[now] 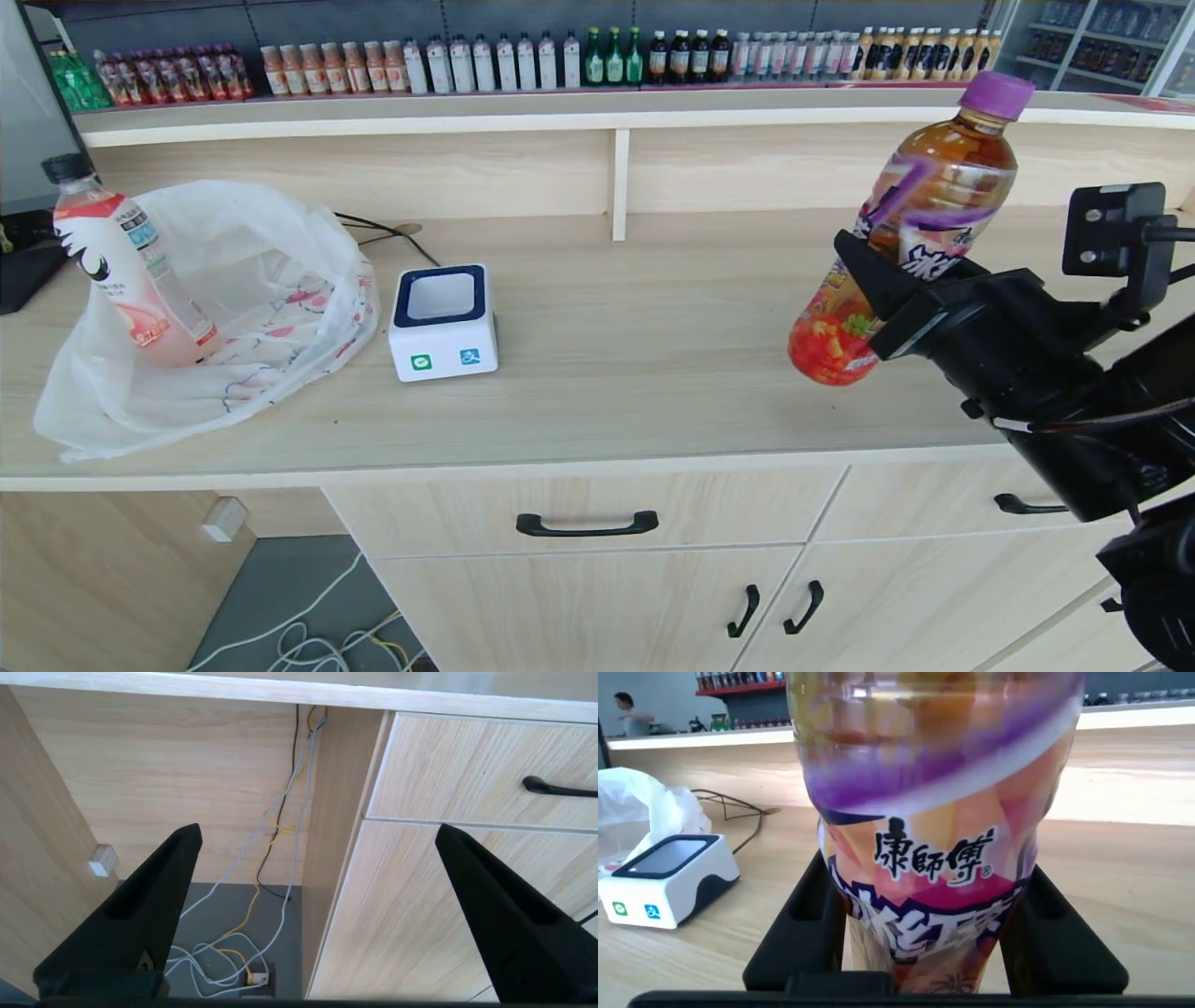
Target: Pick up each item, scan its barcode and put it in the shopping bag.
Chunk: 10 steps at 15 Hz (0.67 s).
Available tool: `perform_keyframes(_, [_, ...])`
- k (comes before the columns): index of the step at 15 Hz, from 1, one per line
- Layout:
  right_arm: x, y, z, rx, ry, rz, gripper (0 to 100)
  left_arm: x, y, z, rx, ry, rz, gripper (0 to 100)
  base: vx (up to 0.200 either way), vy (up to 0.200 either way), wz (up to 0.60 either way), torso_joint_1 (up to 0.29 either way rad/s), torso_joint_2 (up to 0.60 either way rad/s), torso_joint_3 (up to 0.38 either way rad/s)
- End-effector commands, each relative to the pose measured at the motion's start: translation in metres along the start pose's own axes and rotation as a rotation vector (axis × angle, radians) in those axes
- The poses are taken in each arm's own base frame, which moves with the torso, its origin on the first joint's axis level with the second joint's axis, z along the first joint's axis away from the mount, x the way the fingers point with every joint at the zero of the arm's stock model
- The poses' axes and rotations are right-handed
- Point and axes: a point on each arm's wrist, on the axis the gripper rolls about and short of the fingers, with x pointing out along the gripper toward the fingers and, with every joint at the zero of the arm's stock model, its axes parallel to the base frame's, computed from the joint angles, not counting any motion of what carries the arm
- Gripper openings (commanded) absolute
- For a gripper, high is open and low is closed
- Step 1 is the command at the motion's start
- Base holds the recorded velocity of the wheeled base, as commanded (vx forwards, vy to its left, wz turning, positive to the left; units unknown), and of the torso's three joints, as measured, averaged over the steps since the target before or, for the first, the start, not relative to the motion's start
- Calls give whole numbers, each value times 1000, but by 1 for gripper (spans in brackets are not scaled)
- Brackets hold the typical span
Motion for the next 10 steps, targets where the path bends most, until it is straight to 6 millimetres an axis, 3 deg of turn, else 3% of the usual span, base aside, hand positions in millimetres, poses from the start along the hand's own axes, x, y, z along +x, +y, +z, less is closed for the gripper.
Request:
perform_keyframes(1, [1, -3, -3, -5, 3, -11, 0, 0, 0, 0, -1, -1, 1, 100, 0, 200, 0, -7, 2, -2])
perform_keyframes(10, [1, -3, 0, 0, -8, -12, 0, 0, 0, 0, -1, -1, 1, 100, 0, 200, 0, 3, 3, 0])
